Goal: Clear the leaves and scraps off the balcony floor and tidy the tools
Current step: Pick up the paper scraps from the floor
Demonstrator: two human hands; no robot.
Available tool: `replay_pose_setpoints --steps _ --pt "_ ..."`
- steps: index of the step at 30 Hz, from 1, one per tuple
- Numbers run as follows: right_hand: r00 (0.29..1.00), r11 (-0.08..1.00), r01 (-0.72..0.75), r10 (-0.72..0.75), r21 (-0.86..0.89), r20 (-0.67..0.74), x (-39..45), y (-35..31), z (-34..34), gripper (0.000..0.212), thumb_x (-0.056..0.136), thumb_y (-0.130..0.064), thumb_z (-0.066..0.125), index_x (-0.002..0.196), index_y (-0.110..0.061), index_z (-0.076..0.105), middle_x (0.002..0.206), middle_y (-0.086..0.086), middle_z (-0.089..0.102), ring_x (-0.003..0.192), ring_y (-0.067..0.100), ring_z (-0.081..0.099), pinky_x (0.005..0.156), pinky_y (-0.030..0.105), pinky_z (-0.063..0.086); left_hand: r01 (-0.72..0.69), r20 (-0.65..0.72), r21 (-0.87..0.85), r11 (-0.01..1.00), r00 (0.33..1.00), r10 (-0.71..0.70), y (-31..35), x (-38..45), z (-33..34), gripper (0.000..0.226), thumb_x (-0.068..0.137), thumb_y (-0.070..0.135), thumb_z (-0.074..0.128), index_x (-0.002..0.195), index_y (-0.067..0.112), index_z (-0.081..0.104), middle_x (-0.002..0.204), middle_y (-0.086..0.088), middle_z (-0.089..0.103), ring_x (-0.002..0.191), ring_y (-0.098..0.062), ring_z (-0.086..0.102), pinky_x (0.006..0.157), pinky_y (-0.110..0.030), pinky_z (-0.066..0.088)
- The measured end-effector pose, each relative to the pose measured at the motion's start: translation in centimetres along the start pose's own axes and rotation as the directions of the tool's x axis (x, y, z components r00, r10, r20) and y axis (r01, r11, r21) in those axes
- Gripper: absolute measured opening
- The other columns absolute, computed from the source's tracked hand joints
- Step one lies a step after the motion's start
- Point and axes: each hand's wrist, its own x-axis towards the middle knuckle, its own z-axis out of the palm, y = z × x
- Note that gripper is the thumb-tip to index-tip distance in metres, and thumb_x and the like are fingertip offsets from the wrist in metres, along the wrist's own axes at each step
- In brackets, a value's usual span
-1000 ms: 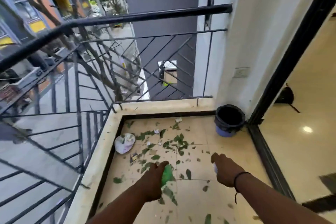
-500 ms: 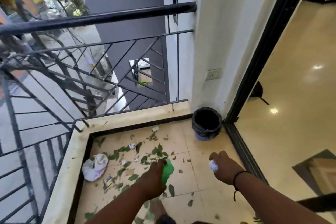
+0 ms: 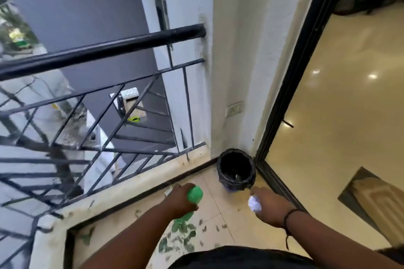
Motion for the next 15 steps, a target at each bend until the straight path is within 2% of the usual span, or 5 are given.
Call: replay_pose_setpoints --steps 4,7,9,12,15 --pt "0.993 0.996 -0.08 0.078 0.025 0.092 -0.2 1.0 0.0 0.048 0.093 -0.04 0.045 0.137 -0.021 0.04 0.13 0.002 0.055 0.113 0.024 0.056 0.09 0.029 0.044 0.049 0.068 -0.142 0.989 0.997 -0.04 -0.9 0.2 0.6 0.075 0.08 0.031 0.078 0.146 0.03 0.042 0.142 -0.009 0.047 0.116 -0.019 0.054 0.09 -0.023 0.046" --pt "0.986 0.993 -0.113 0.11 0.018 0.123 2.2 2.5 -0.7 0.045 0.095 -0.037 0.045 0.133 -0.013 0.041 0.122 0.006 0.061 0.108 0.025 0.058 0.08 0.029 0.041 0.06 0.133 -0.208 0.976 0.991 -0.033 -0.9 2.7 0.7 0.072 0.08 0.032 0.077 0.144 0.031 0.045 0.139 -0.005 0.053 0.111 -0.014 0.054 0.091 -0.02 0.042" --pt "0.981 0.991 -0.132 0.129 0.014 0.144 3.9 3.4 -1.2 0.041 0.096 -0.036 0.045 0.128 -0.01 0.042 0.121 0.007 0.062 0.107 0.025 0.058 0.073 0.027 0.035 0.093 0.175 -0.23 0.969 0.983 -0.053 -0.8 3.3 0.7 0.075 0.075 0.038 0.079 0.142 0.031 0.046 0.135 -0.003 0.055 0.109 -0.014 0.056 0.092 -0.021 0.044" --pt "0.967 0.987 -0.16 0.153 0.017 0.206 7.4 4.3 -0.8 0.041 0.096 -0.036 0.045 0.128 -0.011 0.041 0.127 0.007 0.059 0.108 0.025 0.056 0.075 0.027 0.035 0.189 0.215 -0.277 0.942 0.968 -0.131 -1.7 5.6 1.4 0.094 0.053 0.059 0.077 0.14 0.033 0.05 0.132 0.002 0.059 0.11 -0.013 0.061 0.099 -0.028 0.049" --pt "0.943 0.98 -0.187 0.159 0.069 0.291 12.1 5.2 0.7 0.04 0.096 -0.037 0.042 0.128 -0.013 0.041 0.128 0.011 0.057 0.099 0.024 0.054 0.078 0.028 0.036 0.298 0.247 -0.3 0.906 0.942 -0.228 -1.1 8.1 1.2 0.075 0.072 0.052 0.077 0.137 0.029 0.048 0.123 0.006 0.056 0.105 -0.011 0.058 0.089 -0.02 0.046"
